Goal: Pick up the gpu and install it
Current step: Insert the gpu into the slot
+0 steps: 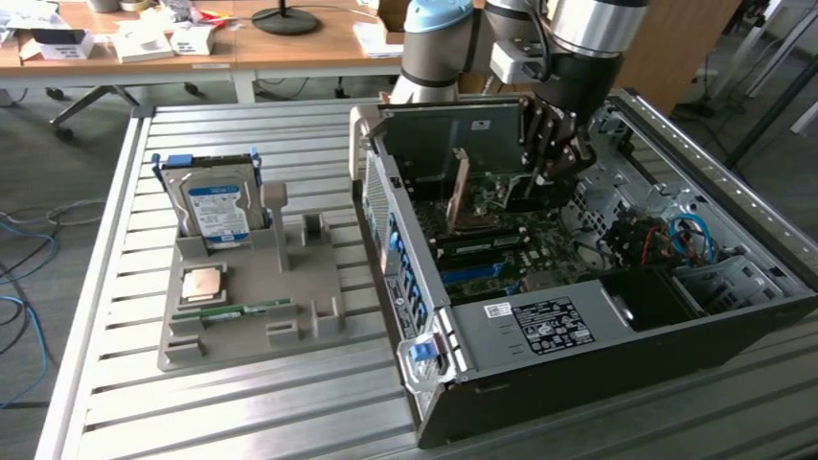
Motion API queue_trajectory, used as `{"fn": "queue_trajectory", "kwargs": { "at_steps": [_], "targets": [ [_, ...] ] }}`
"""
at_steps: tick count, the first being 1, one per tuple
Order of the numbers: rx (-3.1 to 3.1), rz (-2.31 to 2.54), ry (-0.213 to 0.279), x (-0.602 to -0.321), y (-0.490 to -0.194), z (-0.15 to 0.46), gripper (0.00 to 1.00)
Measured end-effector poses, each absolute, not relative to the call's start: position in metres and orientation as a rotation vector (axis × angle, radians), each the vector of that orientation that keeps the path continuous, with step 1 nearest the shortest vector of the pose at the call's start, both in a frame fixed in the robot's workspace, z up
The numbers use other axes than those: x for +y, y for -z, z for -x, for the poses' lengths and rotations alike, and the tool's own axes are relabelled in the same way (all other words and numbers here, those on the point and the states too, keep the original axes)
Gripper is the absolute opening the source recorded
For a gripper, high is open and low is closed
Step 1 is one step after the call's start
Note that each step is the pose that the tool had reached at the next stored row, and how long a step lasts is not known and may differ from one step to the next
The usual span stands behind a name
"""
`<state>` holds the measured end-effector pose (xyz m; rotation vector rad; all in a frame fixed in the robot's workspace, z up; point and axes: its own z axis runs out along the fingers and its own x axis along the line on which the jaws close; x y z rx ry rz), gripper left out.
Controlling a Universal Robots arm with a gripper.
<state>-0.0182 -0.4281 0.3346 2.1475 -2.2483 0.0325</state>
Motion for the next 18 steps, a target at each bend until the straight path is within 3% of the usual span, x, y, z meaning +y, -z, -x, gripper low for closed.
{"fn": "queue_trajectory", "kwargs": {
  "at_steps": [18],
  "targets": [
    [-2.246, -2.15, -0.033, -0.44, -0.334, 0.02, 0.26]
  ]
}}
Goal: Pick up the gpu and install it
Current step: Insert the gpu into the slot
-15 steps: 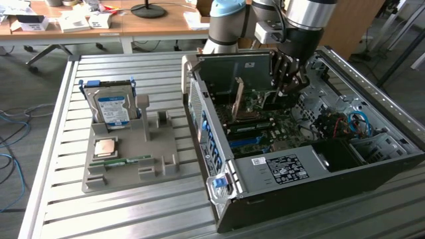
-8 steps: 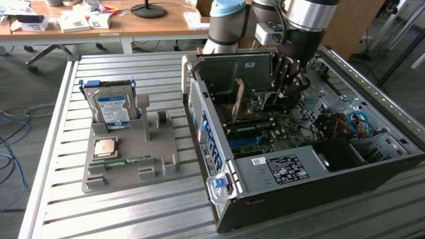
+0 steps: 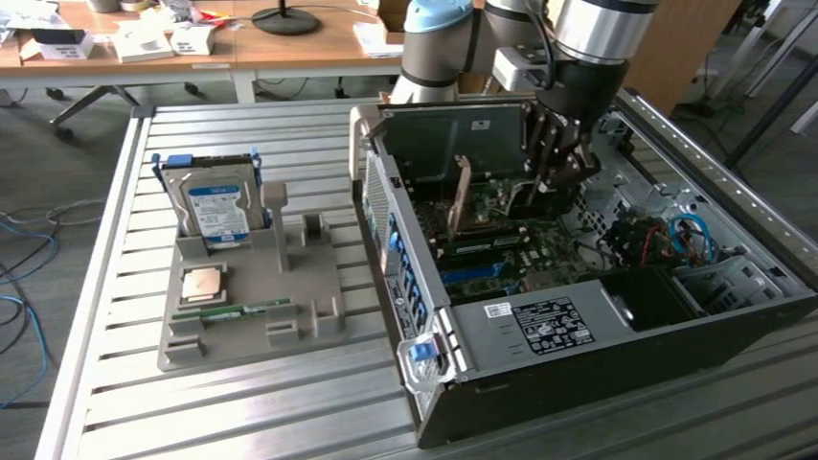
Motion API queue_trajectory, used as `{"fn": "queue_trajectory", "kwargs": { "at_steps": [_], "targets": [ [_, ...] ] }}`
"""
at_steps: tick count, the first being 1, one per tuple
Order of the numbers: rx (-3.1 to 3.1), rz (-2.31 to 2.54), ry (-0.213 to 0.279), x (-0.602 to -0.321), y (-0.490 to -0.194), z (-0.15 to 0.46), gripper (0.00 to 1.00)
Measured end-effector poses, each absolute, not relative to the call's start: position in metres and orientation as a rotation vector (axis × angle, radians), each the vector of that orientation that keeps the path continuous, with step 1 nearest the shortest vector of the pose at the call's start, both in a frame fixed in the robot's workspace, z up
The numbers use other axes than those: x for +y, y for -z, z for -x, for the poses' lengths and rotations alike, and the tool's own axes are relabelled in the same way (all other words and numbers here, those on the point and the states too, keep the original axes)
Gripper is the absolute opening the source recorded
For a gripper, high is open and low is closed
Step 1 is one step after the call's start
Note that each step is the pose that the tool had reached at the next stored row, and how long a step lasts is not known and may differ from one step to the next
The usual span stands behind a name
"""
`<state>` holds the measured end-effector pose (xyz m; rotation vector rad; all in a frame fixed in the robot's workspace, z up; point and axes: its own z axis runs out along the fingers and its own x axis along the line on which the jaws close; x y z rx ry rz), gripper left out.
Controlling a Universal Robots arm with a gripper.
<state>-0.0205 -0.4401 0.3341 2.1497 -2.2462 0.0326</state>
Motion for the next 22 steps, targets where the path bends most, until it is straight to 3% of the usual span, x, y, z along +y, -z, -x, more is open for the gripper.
{"fn": "queue_trajectory", "kwargs": {
  "at_steps": [22],
  "targets": [
    [-2.244, -2.152, -0.033, -0.4465, -0.3245, 0.0216, 0.26]
  ]
}}
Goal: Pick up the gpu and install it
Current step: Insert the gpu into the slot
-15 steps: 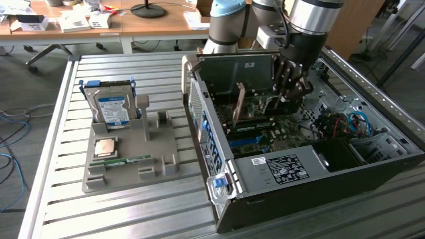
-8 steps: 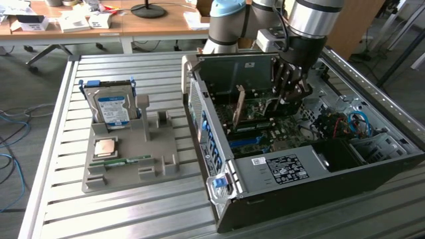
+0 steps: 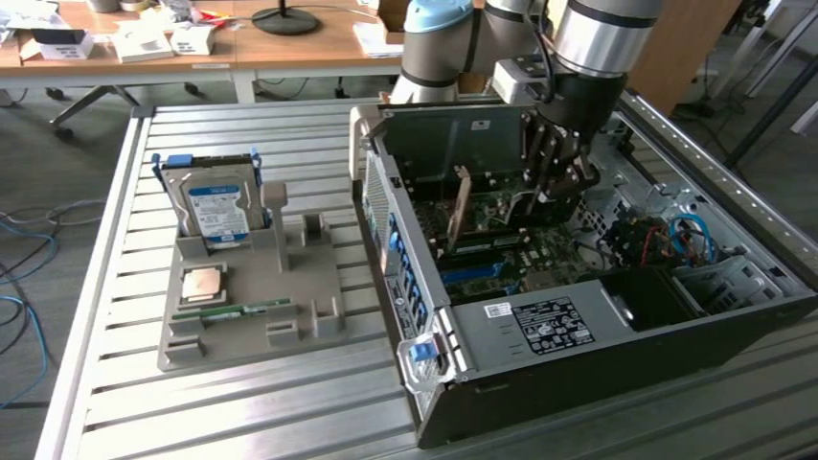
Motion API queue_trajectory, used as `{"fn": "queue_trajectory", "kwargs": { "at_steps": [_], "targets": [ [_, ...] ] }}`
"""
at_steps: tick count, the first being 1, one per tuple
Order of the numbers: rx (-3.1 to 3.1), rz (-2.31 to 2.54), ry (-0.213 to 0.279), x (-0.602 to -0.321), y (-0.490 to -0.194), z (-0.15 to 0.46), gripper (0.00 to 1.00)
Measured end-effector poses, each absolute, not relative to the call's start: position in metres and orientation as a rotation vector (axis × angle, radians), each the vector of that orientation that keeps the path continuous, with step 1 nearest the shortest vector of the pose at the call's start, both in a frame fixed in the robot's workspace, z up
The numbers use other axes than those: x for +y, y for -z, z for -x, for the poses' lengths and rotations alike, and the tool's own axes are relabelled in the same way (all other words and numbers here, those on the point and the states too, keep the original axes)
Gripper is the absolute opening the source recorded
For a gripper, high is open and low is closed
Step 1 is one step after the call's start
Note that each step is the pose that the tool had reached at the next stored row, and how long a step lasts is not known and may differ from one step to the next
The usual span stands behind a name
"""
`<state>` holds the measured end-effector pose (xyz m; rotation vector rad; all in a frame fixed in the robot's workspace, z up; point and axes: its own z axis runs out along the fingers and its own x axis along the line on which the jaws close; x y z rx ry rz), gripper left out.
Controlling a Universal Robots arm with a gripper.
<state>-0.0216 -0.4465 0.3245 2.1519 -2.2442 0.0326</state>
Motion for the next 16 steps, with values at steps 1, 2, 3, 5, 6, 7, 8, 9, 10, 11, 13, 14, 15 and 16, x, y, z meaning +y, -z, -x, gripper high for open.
{"fn": "queue_trajectory", "kwargs": {
  "at_steps": [1, 2, 3, 5, 6, 7, 8, 9, 10, 11, 13, 14, 15, 16],
  "targets": [
    [-2.244, -2.152, -0.033, -0.446, -0.323, 0.022, 0.26],
    [-2.244, -2.152, -0.033, -0.446, -0.322, 0.022, 0.26],
    [-2.244, -2.152, -0.033, -0.446, -0.32, 0.022, 0.26],
    [-2.244, -2.152, -0.033, -0.446, -0.318, 0.022, 0.26],
    [-2.244, -2.152, -0.033, -0.446, -0.317, 0.022, 0.26],
    [-2.244, -2.152, -0.033, -0.446, -0.316, 0.022, 0.26],
    [-2.244, -2.152, -0.033, -0.446, -0.315, 0.022, 0.26],
    [-2.244, -2.152, -0.033, -0.447, -0.314, 0.022, 0.26],
    [-2.244, -2.152, -0.033, -0.446, -0.313, 0.022, 0.26],
    [-2.244, -2.152, -0.033, -0.447, -0.312, 0.022, 0.26],
    [-2.244, -2.152, -0.033, -0.447, -0.309, 0.022, 0.26],
    [-2.244, -2.152, -0.033, -0.447, -0.308, 0.022, 0.26],
    [-2.244, -2.152, -0.033, -0.446, -0.308, 0.022, 0.26],
    [-2.244, -2.152, -0.033, -0.447, -0.307, 0.022, 0.26]
  ]
}}
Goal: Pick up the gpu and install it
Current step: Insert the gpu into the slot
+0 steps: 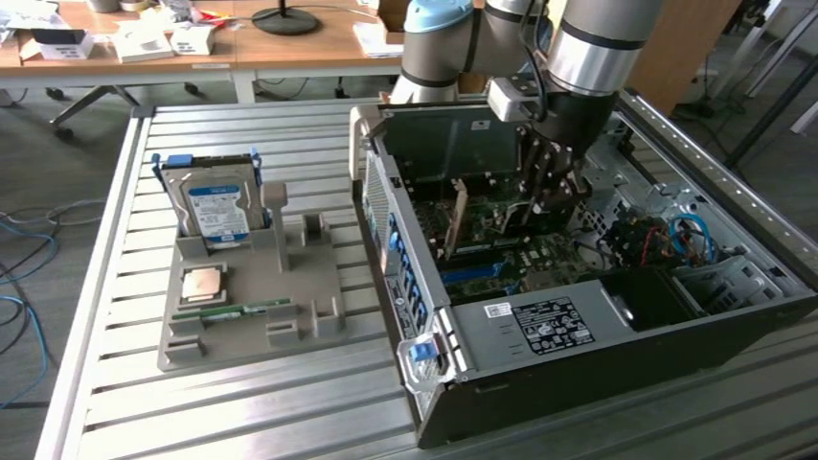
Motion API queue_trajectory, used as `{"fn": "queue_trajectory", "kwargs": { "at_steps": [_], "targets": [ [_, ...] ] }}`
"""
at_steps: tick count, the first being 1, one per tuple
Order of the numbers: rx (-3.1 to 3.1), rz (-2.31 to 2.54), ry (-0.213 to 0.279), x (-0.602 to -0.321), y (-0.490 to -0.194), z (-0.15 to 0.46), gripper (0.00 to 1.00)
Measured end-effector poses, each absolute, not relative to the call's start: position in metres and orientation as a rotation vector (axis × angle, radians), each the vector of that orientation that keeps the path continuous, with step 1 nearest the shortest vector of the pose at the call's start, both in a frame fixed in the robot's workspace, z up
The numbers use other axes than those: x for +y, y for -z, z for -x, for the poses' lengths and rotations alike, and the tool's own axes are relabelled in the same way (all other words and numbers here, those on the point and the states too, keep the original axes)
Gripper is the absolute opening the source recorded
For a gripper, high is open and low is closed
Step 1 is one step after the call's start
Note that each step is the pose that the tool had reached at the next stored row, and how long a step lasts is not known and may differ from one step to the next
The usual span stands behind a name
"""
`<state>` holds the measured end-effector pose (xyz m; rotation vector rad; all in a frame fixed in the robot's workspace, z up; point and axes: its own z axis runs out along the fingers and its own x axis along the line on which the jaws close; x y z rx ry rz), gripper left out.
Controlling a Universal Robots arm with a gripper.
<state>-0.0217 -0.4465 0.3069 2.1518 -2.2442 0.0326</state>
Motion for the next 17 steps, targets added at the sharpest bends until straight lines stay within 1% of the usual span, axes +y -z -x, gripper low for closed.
{"fn": "queue_trajectory", "kwargs": {
  "at_steps": [17],
  "targets": [
    [-2.25, -2.158, -0.035, -0.4465, -0.3018, 0.0262, 0.26]
  ]
}}
